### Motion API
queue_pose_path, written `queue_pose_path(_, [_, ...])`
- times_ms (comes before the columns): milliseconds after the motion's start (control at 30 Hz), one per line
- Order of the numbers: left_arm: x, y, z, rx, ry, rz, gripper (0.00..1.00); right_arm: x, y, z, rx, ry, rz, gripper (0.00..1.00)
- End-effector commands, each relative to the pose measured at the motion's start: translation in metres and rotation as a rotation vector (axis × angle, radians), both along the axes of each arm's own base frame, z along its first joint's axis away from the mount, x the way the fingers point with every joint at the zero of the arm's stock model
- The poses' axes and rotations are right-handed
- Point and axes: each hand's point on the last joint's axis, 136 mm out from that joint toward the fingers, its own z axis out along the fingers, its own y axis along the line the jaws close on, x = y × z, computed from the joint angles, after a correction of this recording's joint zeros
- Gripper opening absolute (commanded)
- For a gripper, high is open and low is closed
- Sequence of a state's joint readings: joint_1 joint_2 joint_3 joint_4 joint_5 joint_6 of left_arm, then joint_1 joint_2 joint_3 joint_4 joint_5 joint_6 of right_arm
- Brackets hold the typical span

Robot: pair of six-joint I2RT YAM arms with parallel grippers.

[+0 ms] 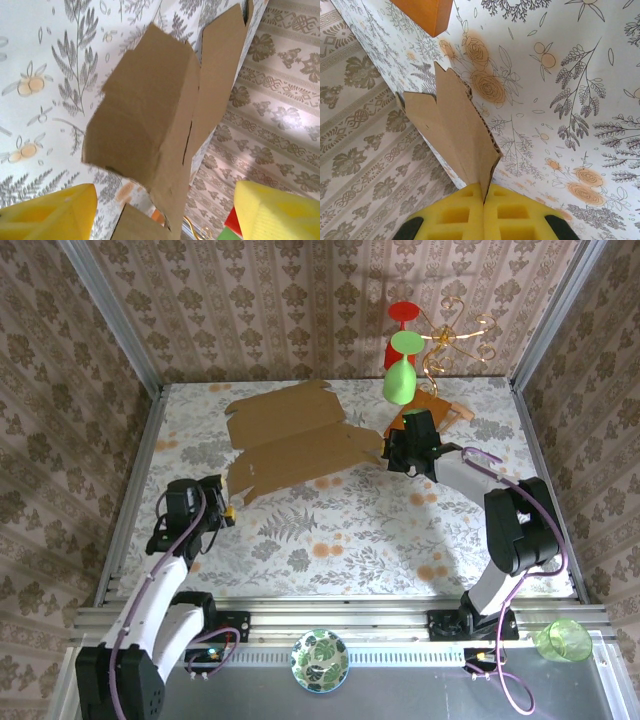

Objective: Fold the paper box

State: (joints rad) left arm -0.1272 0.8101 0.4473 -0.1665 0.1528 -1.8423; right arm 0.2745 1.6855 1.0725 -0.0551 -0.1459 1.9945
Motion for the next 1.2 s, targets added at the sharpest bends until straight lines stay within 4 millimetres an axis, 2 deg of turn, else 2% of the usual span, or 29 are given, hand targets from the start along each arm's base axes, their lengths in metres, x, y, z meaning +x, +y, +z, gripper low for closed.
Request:
queue_pose_path(0, [0.003, -0.006, 0.011, -0.053, 0.011, 0.039, 0.73, 0.000, -0.001, 0.009, 0.016, 0.000, -0.016, 0.00])
queue_pose_path(167, [0.015, -0.023, 0.008, -0.079, 0.004, 0.027, 0.70, 0.000, 0.001, 0.010, 0.023, -0.001, -0.017, 0.00])
queue_pose_path(300, [0.025, -0.018, 0.004, -0.042, -0.010, 0.053, 0.59, -0.001, 0.002, 0.012, 0.032, -0.005, -0.019, 0.00])
queue_pose_path(467, [0.037, -0.014, 0.000, 0.008, -0.034, 0.043, 0.52, -0.002, 0.000, 0.014, 0.040, -0.010, -0.026, 0.00])
queue_pose_path(667, [0.037, -0.005, -0.005, 0.071, -0.025, 0.033, 0.43, -0.003, 0.000, 0.016, 0.048, -0.011, -0.025, 0.00])
queue_pose_path(733, [0.038, -0.004, -0.006, 0.079, -0.036, 0.033, 0.34, -0.002, 0.001, 0.018, 0.051, -0.013, -0.022, 0.00])
queue_pose_path(867, [0.045, -0.006, -0.001, 0.082, -0.068, 0.020, 0.08, -0.003, 0.001, 0.022, 0.050, -0.017, -0.017, 0.00])
queue_pose_path(933, [0.048, -0.007, 0.001, 0.080, -0.079, 0.014, 0.00, -0.004, 0.001, 0.023, 0.051, -0.019, -0.017, 0.00])
queue_pose_path(1167, [0.051, -0.006, 0.017, 0.078, -0.112, 0.028, 0.00, -0.004, -0.002, 0.026, 0.031, -0.037, -0.001, 0.00])
